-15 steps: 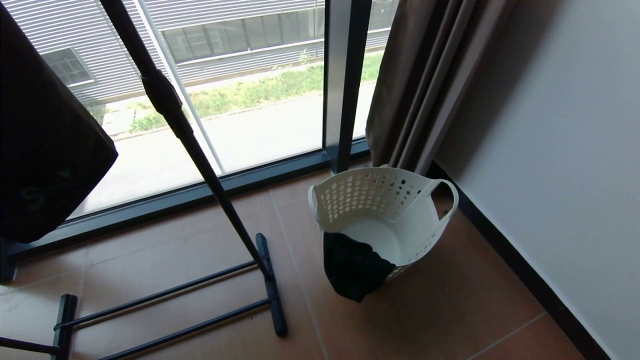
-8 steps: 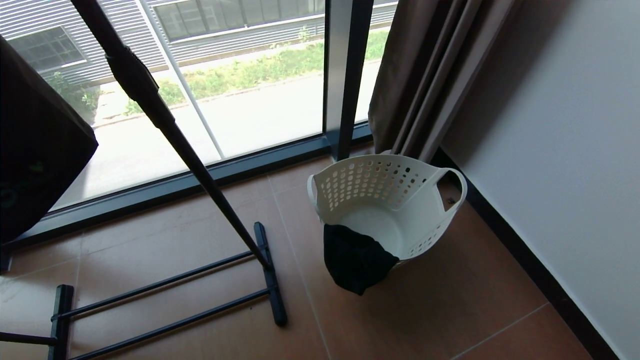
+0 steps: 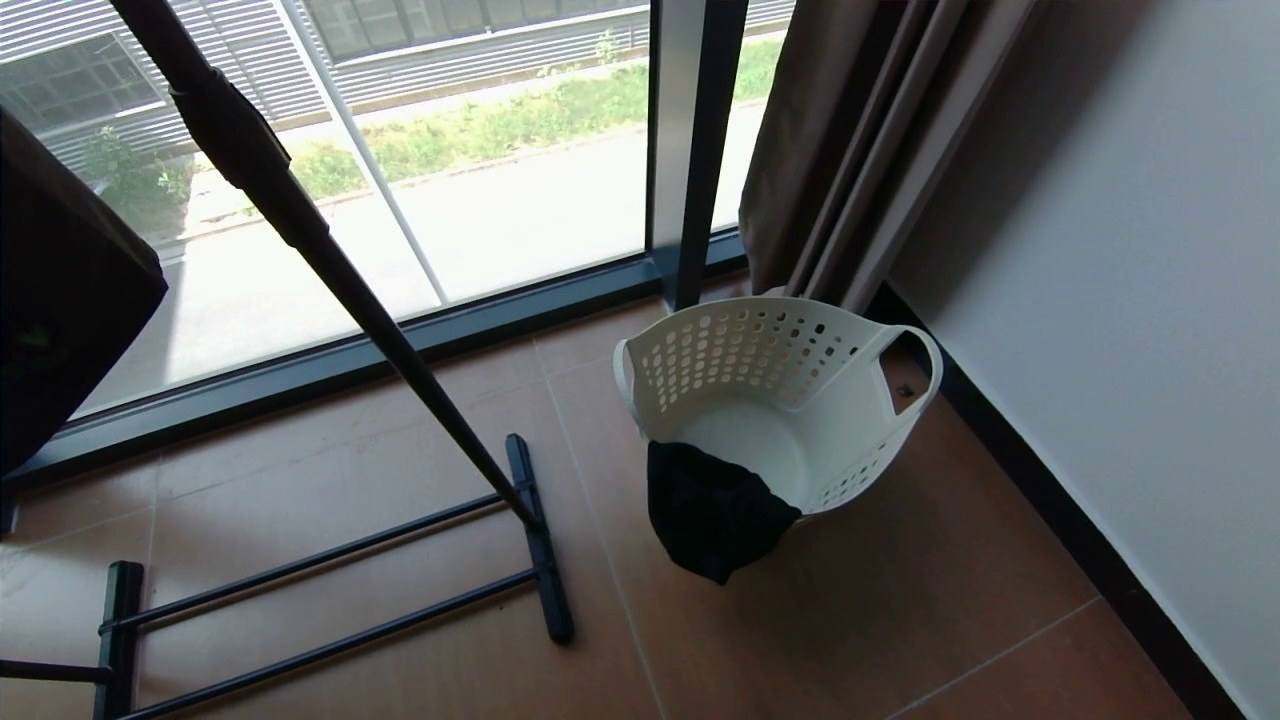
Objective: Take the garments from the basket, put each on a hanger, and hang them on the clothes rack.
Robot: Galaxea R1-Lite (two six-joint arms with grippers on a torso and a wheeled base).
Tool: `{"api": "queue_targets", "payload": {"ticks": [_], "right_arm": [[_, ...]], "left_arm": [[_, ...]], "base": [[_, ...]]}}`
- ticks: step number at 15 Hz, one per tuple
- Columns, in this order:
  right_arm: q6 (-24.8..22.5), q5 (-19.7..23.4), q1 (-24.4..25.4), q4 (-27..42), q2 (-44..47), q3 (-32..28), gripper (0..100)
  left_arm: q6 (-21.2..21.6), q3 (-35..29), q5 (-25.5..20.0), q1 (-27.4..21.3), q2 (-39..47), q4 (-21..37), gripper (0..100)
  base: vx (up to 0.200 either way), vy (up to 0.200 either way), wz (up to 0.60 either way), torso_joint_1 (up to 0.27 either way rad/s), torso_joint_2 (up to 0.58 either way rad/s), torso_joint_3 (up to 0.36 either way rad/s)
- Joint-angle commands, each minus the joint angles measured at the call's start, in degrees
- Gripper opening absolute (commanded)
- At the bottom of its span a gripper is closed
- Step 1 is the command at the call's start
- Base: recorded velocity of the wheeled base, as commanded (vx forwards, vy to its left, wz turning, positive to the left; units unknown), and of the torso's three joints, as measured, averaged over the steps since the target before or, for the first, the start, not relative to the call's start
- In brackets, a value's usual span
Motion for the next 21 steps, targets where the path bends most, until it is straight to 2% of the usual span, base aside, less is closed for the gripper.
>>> {"api": "queue_targets", "payload": {"ticks": [1, 3, 5, 7, 9, 10, 11, 12, 13, 14, 15, 16, 19, 20, 21], "right_arm": [[-6.6, 2.1, 11.4, -4.6, 41.0, -16.1, 100], [-17.3, 1.8, 12.1, -4.6, 54.7, -24.3, 100], [-20.8, 1.7, 15.2, -4.6, 66.5, -32.3, 100], [-26.0, 1.1, 16.0, -4.7, 72.6, -37.8, 100], [-34.1, 0.4, 18.6, -4.7, 80.8, -46.1, 100], [-36.3, 0.3, 18.6, -4.7, 82.5, -47.5, 100], [-43.6, 0.1, 18.6, -5.1, 87.6, -51.8, 100], [-47.3, 0.2, 18.3, -6.9, 90.9, -53.9, 100], [-49.0, 0.3, 18.2, -9.9, 94.2, -54.6, 100], [-49.0, 0.3, 18.2, -9.9, 94.2, -54.6, 100], [-48.9, 0.2, 18.2, -18.8, 101.1, -54.8, 100], [-48.8, 0.2, 18.3, -20.0, 102.2, -55.3, 100], [-48.3, -4.1, 18.7, -20.6, 106.7, -60.2, 100], [-47.1, -4.5, 18.7, -20.5, 107.4, -61.2, 100], [-43.9, -4.7, 18.7, -20.5, 108.9, -63.3, 100]], "left_arm": [[0.0, 0.0, 0.0, 0.0, 0.0, 0.0, 100], [0.0, 0.0, 0.0, 0.0, 0.0, 0.0, 100], [0.0, 0.0, 0.0, 0.0, 0.0, 0.0, 100], [0.0, 0.0, 0.0, 0.0, 0.0, 0.0, 100], [0.0, 0.0, 0.0, 0.0, 0.0, 0.0, 100], [0.0, 0.0, 0.0, 0.0, 0.0, 0.0, 100], [0.0, 0.0, 0.0, 0.0, 0.0, 0.0, 100], [0.0, 0.0, 0.0, 0.0, 0.0, 0.0, 100], [0.0, 0.0, 0.0, 0.0, 0.0, 0.0, 100], [0.0, 0.0, 0.0, 0.0, 0.0, 0.0, 100], [0.0, 0.0, 0.0, 0.0, 0.0, 0.0, 100], [0.0, 0.0, 0.0, 0.0, 0.0, 0.0, 100], [0.0, 0.0, 0.1, 0.0, 0.0, 0.0, 100], [0.0, 0.0, 0.1, 0.0, 0.0, 0.0, 100], [0.0, 0.0, 0.1, 0.0, 0.0, 0.0, 100]], "base": [[0.0, 0.0, 0.0, 0.0, 0.0, 0.0], [0.0, 0.0, 0.0, 0.0, 0.0, 0.0], [0.0, 0.0, 0.0, 0.0, 0.0, 0.0], [0.0, 0.0, 0.0, 0.0, 0.0, 0.0], [0.0, 0.0, 0.0, 0.0, 0.0, 0.0], [0.0, 0.0, 0.0, 0.0, 0.0, 0.0], [0.0, 0.0, 0.0, 0.0, 0.0, 0.0], [0.0, 0.0, 0.0, 0.0, 0.0, 0.0], [0.0, 0.0, 0.0, 0.0, 0.0, 0.0], [0.0, 0.0, 0.0, 0.0, 0.0, 0.0], [0.0, 0.0, 0.0, 0.0, 0.0, 0.0], [0.0, 0.0, 0.0, 0.0, 0.0, 0.0], [0.0, 0.0, 0.0, 0.0, 0.0, 0.0], [0.0, 0.0, 0.0, 0.0, 0.0, 0.0], [0.0, 0.0, 0.0, 0.0, 0.0, 0.0]]}}
